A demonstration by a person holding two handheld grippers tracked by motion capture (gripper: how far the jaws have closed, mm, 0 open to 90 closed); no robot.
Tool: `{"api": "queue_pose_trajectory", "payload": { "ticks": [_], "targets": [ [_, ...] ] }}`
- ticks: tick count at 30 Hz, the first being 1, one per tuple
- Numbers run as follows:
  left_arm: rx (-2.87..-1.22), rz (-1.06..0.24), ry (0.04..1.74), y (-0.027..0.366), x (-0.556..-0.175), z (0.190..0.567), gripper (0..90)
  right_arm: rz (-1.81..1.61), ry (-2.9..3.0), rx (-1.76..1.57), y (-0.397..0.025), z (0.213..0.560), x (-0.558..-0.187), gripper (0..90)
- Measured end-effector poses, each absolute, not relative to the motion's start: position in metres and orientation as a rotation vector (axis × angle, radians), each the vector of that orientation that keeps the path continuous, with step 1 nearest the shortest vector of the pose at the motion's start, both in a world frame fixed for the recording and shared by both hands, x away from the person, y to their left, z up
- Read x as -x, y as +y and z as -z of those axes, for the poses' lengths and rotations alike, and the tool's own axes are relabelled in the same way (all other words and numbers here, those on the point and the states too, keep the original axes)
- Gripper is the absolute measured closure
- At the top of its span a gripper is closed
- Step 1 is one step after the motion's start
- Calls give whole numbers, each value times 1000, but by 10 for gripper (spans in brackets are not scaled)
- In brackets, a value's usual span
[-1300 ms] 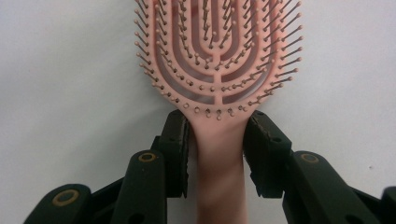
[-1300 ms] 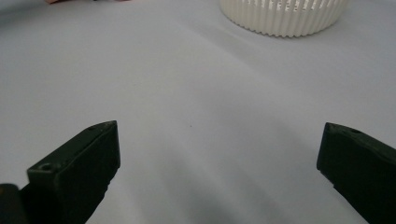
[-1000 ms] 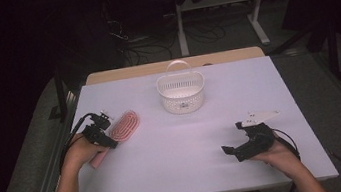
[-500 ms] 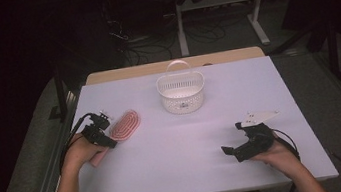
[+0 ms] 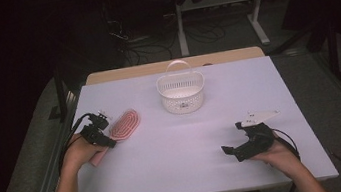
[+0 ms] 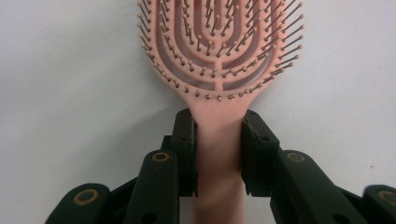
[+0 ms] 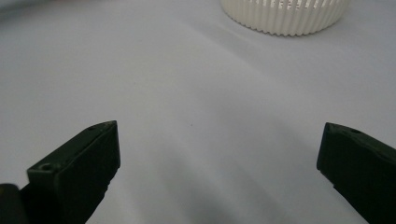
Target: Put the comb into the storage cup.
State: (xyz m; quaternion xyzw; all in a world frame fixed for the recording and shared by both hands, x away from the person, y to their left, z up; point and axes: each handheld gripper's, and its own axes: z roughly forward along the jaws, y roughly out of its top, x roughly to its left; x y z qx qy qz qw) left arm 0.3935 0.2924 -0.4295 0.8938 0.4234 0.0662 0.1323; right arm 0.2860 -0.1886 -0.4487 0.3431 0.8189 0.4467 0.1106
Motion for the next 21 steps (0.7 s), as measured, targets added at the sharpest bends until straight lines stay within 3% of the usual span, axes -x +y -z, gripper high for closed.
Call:
{"api": "queue_pose_trajectory", "payload": {
  "ticks": [21],
  "targets": [
    [-2377, -220, 1160, 305, -384, 411, 704, -1315, 2406, -1010, -189, 449, -286, 0]
  ]
}}
